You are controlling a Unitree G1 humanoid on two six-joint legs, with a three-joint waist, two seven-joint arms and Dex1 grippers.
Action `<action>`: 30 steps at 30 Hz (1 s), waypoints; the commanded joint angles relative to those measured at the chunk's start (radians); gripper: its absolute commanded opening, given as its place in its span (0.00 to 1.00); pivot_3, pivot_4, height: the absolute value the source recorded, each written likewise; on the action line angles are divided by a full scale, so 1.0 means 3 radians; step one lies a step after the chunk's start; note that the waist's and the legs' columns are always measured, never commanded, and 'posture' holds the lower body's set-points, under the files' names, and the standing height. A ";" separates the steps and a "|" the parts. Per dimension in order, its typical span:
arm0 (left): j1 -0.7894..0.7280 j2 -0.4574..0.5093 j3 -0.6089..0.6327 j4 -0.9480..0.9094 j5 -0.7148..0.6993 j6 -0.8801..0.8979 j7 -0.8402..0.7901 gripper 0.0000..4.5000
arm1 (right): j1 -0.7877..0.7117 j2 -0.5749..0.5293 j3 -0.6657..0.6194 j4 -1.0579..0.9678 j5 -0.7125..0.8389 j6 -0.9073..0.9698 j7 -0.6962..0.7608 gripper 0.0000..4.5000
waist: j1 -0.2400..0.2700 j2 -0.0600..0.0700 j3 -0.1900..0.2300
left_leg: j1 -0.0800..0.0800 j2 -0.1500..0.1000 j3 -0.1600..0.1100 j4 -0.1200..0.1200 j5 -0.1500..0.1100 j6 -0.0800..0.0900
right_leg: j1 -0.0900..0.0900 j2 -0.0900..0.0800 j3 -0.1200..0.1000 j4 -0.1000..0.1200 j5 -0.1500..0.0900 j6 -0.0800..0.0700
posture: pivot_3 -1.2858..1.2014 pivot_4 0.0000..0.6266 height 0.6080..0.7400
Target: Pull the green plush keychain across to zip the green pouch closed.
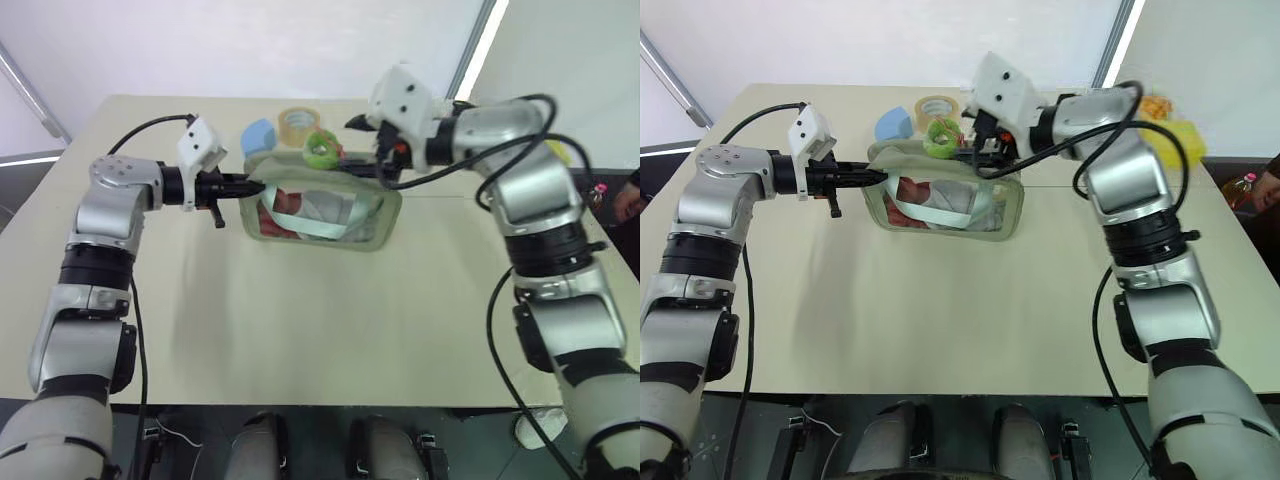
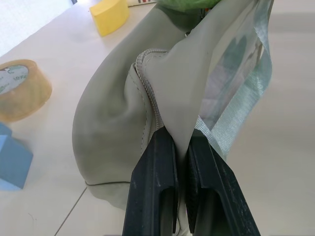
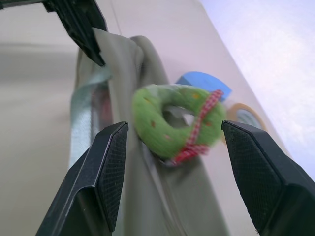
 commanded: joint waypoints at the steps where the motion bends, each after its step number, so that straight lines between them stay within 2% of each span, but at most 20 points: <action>1: -0.0020 0.0027 0.0048 -0.0140 -0.0033 0.0007 0.0018 0.00 | -0.0020 0.0083 -0.0014 0.0020 0.0009 -0.0028 -0.0095 0.70 | 0.0007 0.0000 0.0000 | -0.0001 0.0000 0.0000 0.0000 0.0000 0.0000 | 0.0000 0.0000 0.0000 0.0001 0.0000 0.0000 | 0.52 0.24 1.00; 2: -0.0012 0.0028 0.0050 -0.0153 -0.0036 0.0013 0.0017 0.00 | -0.0020 0.0100 -0.0012 0.0048 0.0009 -0.0016 -0.0107 0.70 | 0.0008 0.0000 0.0000 | -0.0001 0.0000 -0.0001 0.0001 0.0000 0.0000 | 0.0000 0.0000 0.0000 0.0001 0.0000 0.0000 | 0.52 0.24 1.00; 5: 0.0001 0.0029 0.0054 -0.0168 -0.0037 0.0017 0.0021 0.00 | -0.0062 0.0138 -0.0037 0.0138 0.0019 0.0034 -0.0157 0.52 | 0.0006 0.0000 0.0000 | -0.0003 -0.0001 -0.0001 0.0002 0.0000 0.0000 | -0.0001 -0.0001 0.0000 0.0001 0.0000 0.0000 | 0.52 0.24 1.00; 9: 0.0004 0.0017 0.0055 -0.0178 -0.0040 0.0023 0.0035 0.00 | -0.0081 0.0156 -0.0065 0.0172 0.0084 0.0119 -0.0149 0.06 | 0.0001 0.0000 0.0000 | -0.0003 0.0000 -0.0001 0.0001 0.0000 0.0000 | -0.0003 -0.0001 0.0000 0.0002 0.0000 0.0000 | 0.52 0.24 1.00; 10: 0.0004 0.0015 0.0054 -0.0178 -0.0041 0.0021 0.0036 0.00 | -0.0085 0.0161 -0.0074 0.0167 0.0105 0.0150 -0.0147 0.00 | 0.0002 0.0000 0.0000 | -0.0003 0.0000 -0.0001 0.0001 0.0000 0.0000 | -0.0002 -0.0001 0.0000 0.0002 0.0000 0.0000 | 0.52 0.24 1.00; 18: -0.0002 0.0005 0.0046 -0.0160 -0.0039 0.0002 0.0043 0.00 | -0.0151 0.0121 -0.0273 0.0038 0.0330 0.0575 -0.0219 0.00 | 0.0004 0.0000 0.0000 | -0.0003 0.0000 -0.0001 0.0001 0.0000 0.0000 | -0.0002 -0.0001 0.0000 0.0002 0.0000 0.0000 | 0.52 0.24 1.00; 20: 0.0003 0.0008 0.0047 -0.0165 -0.0040 0.0006 0.0046 0.00 | -0.0144 -0.0042 -0.0340 -0.0033 0.0278 0.0612 -0.0287 0.00 | 0.0010 0.0000 0.0000 | -0.0003 0.0000 -0.0001 0.0001 0.0000 0.0000 | -0.0002 -0.0001 0.0000 0.0002 0.0000 0.0000 | 0.52 0.24 1.00; 26: 0.0132 0.0106 0.0092 -0.0230 -0.0055 0.0072 0.0075 0.00 | 0.0216 -0.0893 -0.0367 -0.0383 -0.0156 0.0523 -0.0524 0.00 | 0.0013 0.0000 0.0000 | -0.0009 -0.0002 -0.0002 0.0001 0.0000 0.0000 | -0.0005 -0.0003 0.0000 -0.0002 0.0000 0.0000 | 0.52 0.24 1.00; 30: 0.0231 0.0133 0.0130 -0.0333 -0.0101 0.0155 0.0128 0.00 | 0.0411 -0.1118 -0.0431 -0.0522 -0.0322 0.0573 -0.0759 0.00 | -0.0023 0.0002 -0.0001 | -0.0007 -0.0001 0.0001 0.0000 0.0000 0.0000 | -0.0009 -0.0002 0.0001 -0.0003 0.0000 0.0000 | 0.52 0.24 1.00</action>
